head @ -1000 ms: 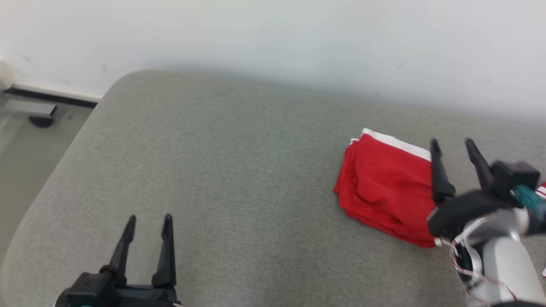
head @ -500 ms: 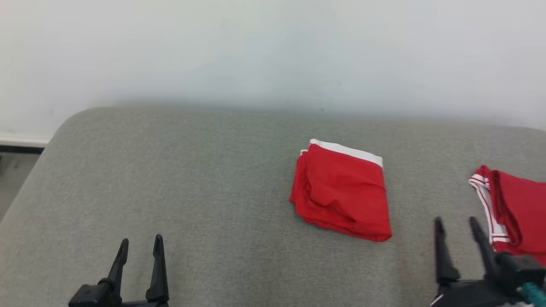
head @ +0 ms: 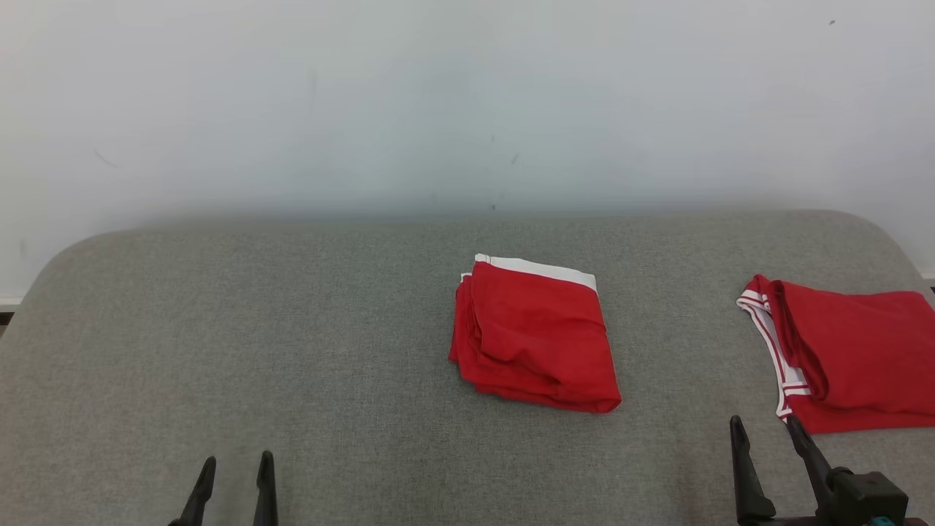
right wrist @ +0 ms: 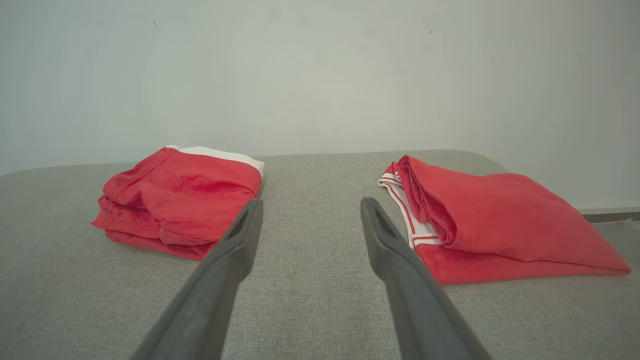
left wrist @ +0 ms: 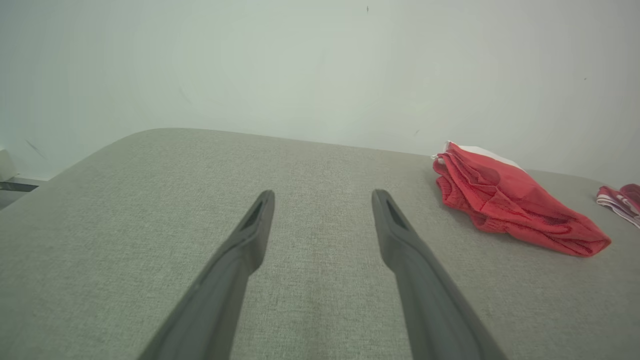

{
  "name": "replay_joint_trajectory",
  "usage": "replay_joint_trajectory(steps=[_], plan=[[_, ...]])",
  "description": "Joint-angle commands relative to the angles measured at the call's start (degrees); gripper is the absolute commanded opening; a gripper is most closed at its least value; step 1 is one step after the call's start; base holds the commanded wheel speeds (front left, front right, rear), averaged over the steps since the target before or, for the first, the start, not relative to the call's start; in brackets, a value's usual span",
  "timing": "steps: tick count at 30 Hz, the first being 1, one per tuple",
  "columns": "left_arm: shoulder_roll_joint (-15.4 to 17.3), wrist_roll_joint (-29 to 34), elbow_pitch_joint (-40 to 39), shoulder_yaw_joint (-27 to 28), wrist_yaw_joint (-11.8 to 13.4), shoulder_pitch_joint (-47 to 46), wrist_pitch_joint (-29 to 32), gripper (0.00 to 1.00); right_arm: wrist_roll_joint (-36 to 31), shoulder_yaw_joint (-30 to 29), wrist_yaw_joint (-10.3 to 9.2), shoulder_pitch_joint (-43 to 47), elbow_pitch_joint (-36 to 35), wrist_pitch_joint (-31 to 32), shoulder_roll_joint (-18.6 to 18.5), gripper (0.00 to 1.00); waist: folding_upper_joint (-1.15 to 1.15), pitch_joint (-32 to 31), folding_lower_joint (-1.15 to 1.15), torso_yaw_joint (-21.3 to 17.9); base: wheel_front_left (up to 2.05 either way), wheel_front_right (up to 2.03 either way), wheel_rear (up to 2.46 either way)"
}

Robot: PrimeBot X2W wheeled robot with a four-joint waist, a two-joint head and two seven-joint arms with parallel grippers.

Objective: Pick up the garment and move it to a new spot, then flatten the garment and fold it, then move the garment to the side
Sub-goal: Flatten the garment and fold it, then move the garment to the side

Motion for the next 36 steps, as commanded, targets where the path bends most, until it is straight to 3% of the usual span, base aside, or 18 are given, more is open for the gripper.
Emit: replay_joint_trajectory(steps=[1,9,28,32,36], plan=[[-0.3,0.8,0.3,1.1,-0.4,1.2,-0.1,1.00,-0.7,0.1,-0.14,-0.2,0.6,-0.5,-0.3,1.00,0.00,-0.2,0.01,-0.2,0.00,0.00,0.00],[-1.1,2.4,-0.5,4.8,-1.2,3.1,-0.1,1.00,0.4,0.5,-0.14,-1.1,2.3,-1.6,-0.8,1.00,0.00,0.0,0.01,0.0,0.00,0.00,0.00],[-1.7,3.5,-0.1,5.6,-1.8,1.9,-0.2,1.00,3.3,2.9,-0.14,-1.6,2.5,-0.6,-3.0,1.00,0.00,0.8,0.01,1.5,0.00,0.00,0.00],[-1.8,3.8,-0.4,5.1,-1.8,1.7,-0.2,1.00,5.6,3.3,-0.13,-4.5,0.9,6.0,-2.6,1.00,0.00,1.1,0.01,2.4,0.00,0.00,0.00],[-1.3,3.9,-0.8,4.3,-1.8,1.6,-0.2,1.00,5.5,6.2,-0.14,-9.7,-2.1,19.1,-5.1,1.00,0.00,1.7,0.01,3.8,0.00,0.00,0.00]])
